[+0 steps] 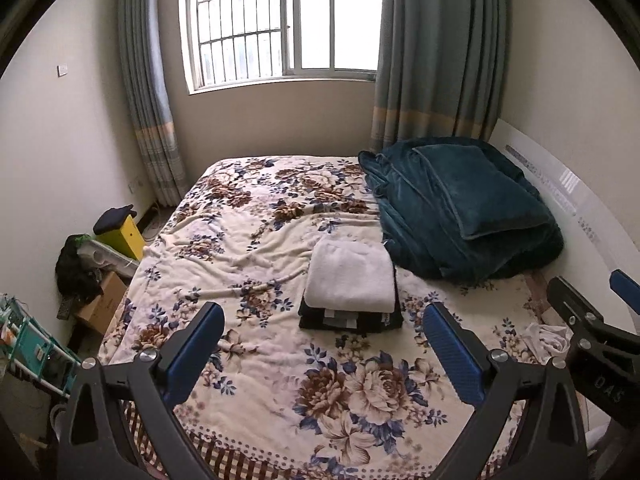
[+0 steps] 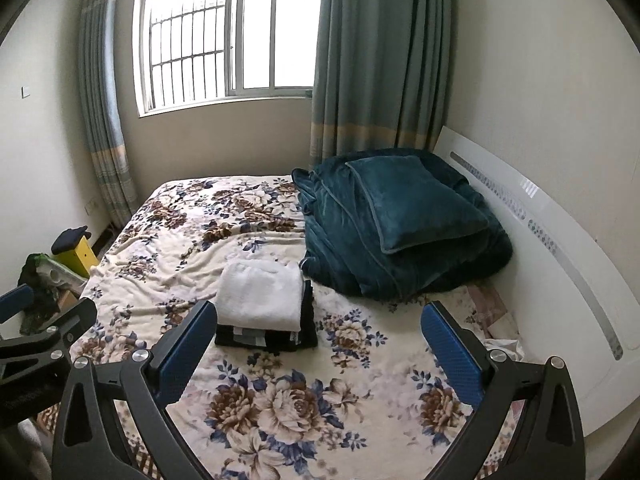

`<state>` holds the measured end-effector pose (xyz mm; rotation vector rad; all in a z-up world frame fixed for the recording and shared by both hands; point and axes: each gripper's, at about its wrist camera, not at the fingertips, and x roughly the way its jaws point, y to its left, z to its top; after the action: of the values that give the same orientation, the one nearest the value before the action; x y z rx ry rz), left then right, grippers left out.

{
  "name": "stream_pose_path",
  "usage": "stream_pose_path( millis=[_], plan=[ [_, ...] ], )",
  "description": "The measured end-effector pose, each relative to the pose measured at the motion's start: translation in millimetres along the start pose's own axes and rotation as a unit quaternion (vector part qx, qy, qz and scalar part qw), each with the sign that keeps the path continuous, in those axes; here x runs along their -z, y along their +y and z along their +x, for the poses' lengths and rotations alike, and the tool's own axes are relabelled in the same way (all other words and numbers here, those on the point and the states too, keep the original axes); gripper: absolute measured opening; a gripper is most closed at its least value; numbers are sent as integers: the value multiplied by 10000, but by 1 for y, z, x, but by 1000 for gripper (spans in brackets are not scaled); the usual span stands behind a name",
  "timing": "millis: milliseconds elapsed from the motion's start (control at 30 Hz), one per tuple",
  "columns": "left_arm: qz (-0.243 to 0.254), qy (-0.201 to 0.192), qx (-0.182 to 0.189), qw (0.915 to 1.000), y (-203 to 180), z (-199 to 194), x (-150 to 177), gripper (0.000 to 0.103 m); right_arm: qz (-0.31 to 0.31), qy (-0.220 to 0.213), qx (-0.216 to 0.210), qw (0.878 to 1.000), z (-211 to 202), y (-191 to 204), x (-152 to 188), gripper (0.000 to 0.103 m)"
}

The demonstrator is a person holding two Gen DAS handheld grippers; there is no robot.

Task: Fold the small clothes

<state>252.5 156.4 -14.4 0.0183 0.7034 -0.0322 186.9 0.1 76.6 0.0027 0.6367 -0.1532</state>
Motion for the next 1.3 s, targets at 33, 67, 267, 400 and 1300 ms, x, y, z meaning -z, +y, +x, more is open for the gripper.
stream_pose_path(
  millis=[33, 67, 267, 400, 1300],
  plan=[
    [30, -9, -28, 10000, -1, -2, 1, 102, 14, 7, 0, 10000, 0, 0, 1, 103],
    [41, -20, -64, 10000, -2, -4, 1, 102, 14, 20, -14, 10000, -1, 0, 1, 103],
    [47, -117, -135, 9998, -7, -14, 0, 103, 3, 10, -19, 10000, -5, -2, -2, 103],
    [44, -120, -159, 9998, -6, -14, -2, 103, 12, 15, -32, 10000, -5, -4, -2, 103],
    [-73, -147, -306, 9994, -1, -26, 7, 103, -99, 56, -182, 9998, -8, -4, 0, 103]
  ],
)
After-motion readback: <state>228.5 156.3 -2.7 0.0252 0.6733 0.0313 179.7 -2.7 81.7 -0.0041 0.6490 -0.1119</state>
